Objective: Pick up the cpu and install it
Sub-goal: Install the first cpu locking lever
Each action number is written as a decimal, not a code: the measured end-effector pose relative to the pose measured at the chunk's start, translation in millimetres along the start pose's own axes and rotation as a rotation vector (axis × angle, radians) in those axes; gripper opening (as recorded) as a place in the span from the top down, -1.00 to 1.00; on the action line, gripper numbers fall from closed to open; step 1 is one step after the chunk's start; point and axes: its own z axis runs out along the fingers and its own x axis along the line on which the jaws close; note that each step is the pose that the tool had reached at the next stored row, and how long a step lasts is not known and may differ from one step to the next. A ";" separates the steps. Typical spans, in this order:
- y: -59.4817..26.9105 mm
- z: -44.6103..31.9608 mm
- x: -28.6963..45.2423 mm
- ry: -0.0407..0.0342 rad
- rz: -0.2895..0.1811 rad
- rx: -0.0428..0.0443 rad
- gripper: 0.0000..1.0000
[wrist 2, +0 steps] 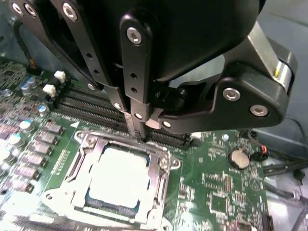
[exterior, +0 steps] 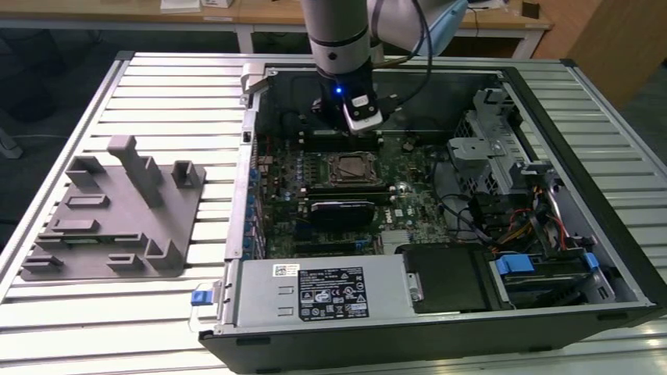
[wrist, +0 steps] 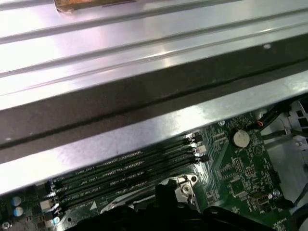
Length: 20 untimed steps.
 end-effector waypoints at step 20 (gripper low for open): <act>0.7 1.1 -2.3 0.0781 -0.020 0.1591 0.79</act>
